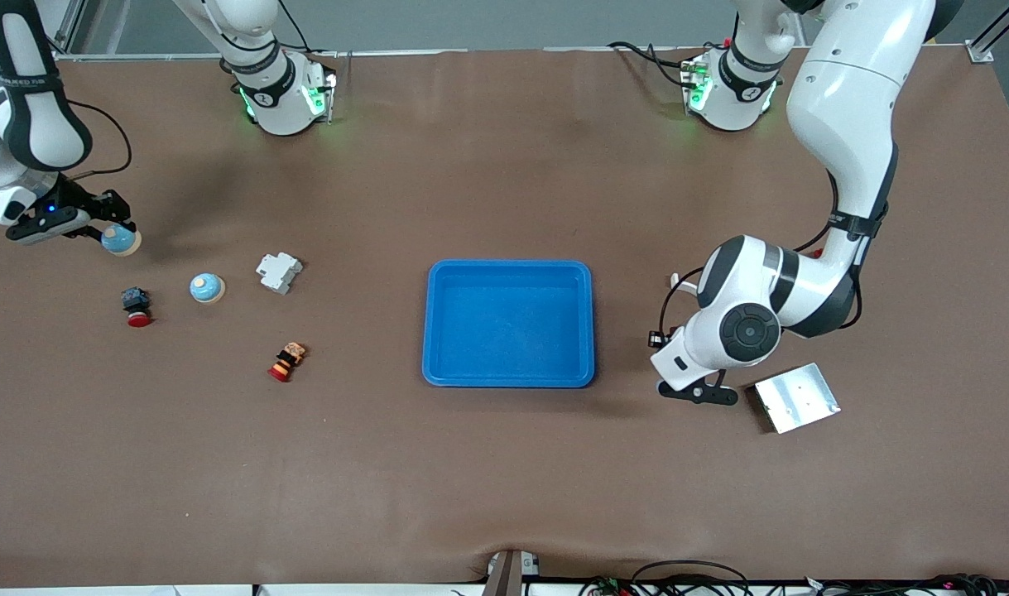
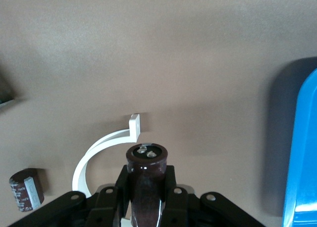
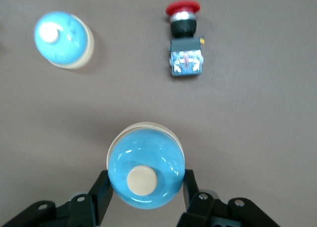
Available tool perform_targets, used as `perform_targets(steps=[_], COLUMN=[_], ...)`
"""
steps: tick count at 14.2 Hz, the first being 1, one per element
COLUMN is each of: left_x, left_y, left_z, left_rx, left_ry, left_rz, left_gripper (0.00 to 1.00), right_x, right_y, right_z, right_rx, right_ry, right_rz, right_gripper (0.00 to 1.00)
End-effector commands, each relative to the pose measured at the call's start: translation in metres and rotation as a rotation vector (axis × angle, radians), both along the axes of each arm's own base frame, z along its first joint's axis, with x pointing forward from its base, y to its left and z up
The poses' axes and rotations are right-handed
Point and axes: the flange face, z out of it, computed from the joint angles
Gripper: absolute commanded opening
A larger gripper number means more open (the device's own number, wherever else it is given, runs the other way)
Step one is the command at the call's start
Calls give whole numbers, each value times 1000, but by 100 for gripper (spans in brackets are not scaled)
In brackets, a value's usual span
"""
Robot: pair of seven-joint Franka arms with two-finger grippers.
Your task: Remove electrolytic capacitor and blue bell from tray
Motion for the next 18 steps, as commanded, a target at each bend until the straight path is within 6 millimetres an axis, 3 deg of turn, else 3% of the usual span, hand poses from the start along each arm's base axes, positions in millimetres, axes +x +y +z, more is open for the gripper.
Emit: perform_targets(steps=[1,8,10,18], left_x=[-4,-41,-42,-49], left_y=[-1,-5,-5,2], left_z=[3,-20,-24,-48], left_rx=[-16,-41,-38,-47], left_ry=[-11,-90,-86,-106], left_rz=[-13,-6,-7,-6], left_gripper=[0,0,0,1], right_x=[-29,-57,-67,-72], right_y=[-17,-43,-49,-50], right_z=[4,-12,-28,-88], right_rx=[-37,-41,-29,-67], right_ry=[-28,0,18,22], right_rz=[17,-34,-59,-73], right_gripper=[0,0,0,0])
